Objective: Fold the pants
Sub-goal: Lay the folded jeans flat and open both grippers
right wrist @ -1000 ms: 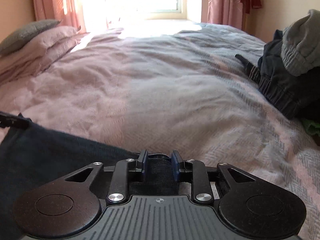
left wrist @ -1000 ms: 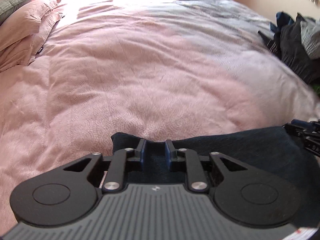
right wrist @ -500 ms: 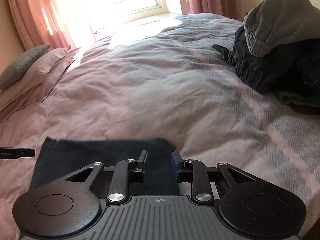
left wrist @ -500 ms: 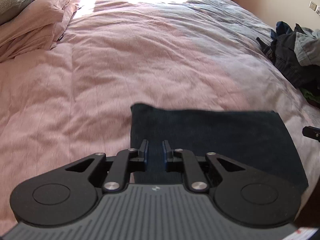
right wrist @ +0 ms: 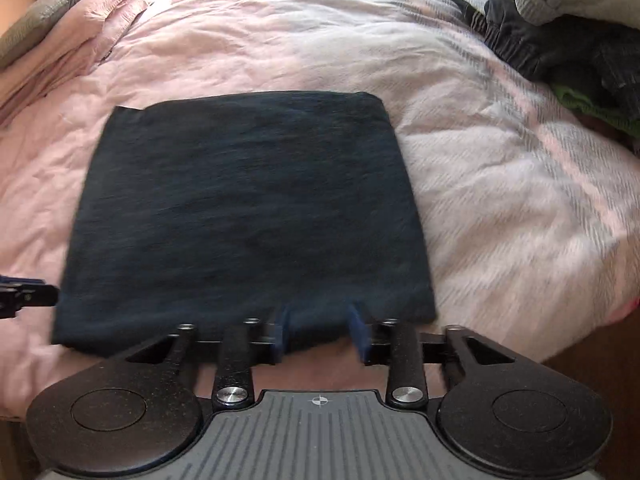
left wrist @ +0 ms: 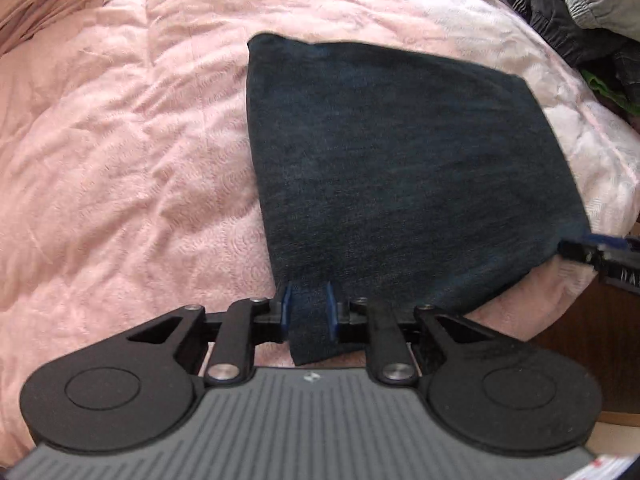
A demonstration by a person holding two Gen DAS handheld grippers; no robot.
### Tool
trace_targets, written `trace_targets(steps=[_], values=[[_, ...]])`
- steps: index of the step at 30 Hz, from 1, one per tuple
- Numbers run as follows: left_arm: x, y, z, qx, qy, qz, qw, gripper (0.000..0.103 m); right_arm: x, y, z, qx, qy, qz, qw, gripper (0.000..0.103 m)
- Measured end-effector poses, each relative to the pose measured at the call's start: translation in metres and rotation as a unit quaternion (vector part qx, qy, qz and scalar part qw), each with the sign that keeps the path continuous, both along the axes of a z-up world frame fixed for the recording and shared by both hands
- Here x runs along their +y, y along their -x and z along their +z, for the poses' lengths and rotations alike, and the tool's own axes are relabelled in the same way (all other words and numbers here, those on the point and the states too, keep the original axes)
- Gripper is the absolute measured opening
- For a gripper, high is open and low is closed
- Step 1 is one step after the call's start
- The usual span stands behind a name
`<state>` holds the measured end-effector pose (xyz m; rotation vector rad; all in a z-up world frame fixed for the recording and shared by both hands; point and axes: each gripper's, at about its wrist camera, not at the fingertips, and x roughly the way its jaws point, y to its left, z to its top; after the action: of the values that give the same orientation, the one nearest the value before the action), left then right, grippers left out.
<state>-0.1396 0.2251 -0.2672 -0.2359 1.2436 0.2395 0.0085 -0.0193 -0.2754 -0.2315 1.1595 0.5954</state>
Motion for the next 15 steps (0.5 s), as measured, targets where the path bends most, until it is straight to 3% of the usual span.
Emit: trace_targets(steps=[1, 6, 15], values=[[0.0, 0.004, 0.011, -0.007, 0.002, -0.006, 1.0, 0.018, -0.002, 0.006, 0.007, 0.011, -0.01, -0.008, 1.0, 0.056], [0.002, 0.034, 0.062, -0.038, 0.003, -0.027, 0.9989, 0.033, -0.008, 0.042, 0.04, 0.052, -0.046, -0.058, 0.996, 0.058], [0.013, 0.111, 0.134, -0.071, -0.04, -0.053, 0.9952, 0.043, -0.002, 0.122, 0.099, 0.044, -0.062, -0.077, 0.994, 0.059]])
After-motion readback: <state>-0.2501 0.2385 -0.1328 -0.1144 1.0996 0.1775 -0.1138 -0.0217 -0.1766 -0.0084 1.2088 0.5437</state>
